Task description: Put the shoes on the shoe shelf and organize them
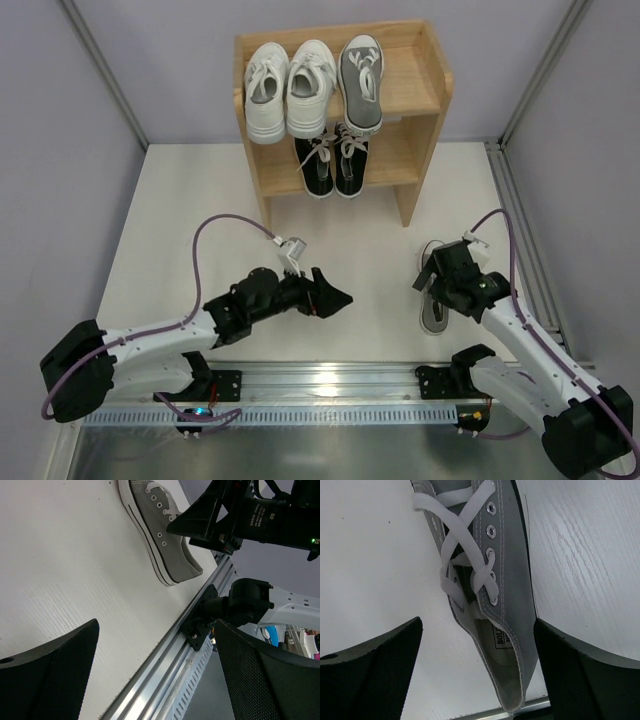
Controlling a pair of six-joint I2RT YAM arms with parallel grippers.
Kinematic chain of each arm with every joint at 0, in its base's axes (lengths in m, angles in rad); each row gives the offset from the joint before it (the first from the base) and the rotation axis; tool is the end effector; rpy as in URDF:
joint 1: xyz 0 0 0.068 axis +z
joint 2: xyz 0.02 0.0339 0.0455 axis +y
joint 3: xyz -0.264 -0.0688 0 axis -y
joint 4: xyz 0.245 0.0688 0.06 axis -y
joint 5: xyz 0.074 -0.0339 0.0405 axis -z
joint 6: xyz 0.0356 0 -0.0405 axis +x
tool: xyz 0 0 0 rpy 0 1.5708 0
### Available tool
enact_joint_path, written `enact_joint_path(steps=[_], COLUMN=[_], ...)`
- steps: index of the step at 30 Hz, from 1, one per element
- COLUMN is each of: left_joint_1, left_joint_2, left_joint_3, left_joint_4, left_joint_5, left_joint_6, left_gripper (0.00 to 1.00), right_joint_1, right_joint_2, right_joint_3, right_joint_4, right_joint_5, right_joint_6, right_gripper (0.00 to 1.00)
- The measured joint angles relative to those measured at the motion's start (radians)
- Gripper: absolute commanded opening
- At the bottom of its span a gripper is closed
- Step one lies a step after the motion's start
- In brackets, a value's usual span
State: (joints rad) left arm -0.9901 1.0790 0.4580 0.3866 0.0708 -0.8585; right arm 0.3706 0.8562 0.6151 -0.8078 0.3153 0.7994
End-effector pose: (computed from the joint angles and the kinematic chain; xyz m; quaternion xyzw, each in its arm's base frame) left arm 0.1274 -0.1987 0.2270 0.0735 0.7813 -0.5110 0.3508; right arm 0.1466 0.0451 0.2192 0.2426 0.9237 0.0142 0.2962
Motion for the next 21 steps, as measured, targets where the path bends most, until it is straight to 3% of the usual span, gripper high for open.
enact_joint_path(steps=[2, 5, 6, 8, 9, 10, 15, 21], left_joint_1=[0.0, 0.0, 0.0, 0.0, 0.0, 0.0, 0.0, 0.0], left_joint_2=[-0.017, -0.051, -0.067, -0.1, -0.116, -0.135, -0.219, -0.275], left_joint_3=[-0.02, -0.052, -0.064, -0.083, -0.09, -0.095, -0.114, -0.135], left_joint_4=[-0.001, -0.002, -0.002, -0.005, -0.007, -0.012, -0.034, -0.068], left_joint_5=[-0.002, -0.008, -0.01, -0.017, -0.019, -0.025, -0.05, -0.077], left_joint_6=[-0.001, -0.003, -0.005, -0.006, -0.006, -0.007, -0.01, -0.021], left_gripper=[0.93, 0.93, 0.93, 0.93, 0.93, 0.93, 0.93, 0.93], right_joint_1=[-0.025, -0.08, -0.098, -0.132, -0.142, -0.148, -0.153, -0.156], right_joint_2=[0.011, 0.066, 0.085, 0.127, 0.143, 0.153, 0.158, 0.013], right_joint_3=[-0.009, -0.033, -0.043, -0.067, -0.076, -0.079, -0.078, -0.07], right_joint_4=[0.026, 0.084, 0.106, 0.15, 0.171, 0.191, 0.207, 0.14], right_joint_5=[0.0, -0.013, -0.024, -0.05, -0.061, -0.069, -0.087, -0.109], right_joint_6=[0.001, -0.012, -0.018, -0.045, -0.052, -0.063, -0.095, -0.109], right_gripper=[0.87, 0.74, 0.59, 0.39, 0.16, 0.06, 0.04, 0.04])
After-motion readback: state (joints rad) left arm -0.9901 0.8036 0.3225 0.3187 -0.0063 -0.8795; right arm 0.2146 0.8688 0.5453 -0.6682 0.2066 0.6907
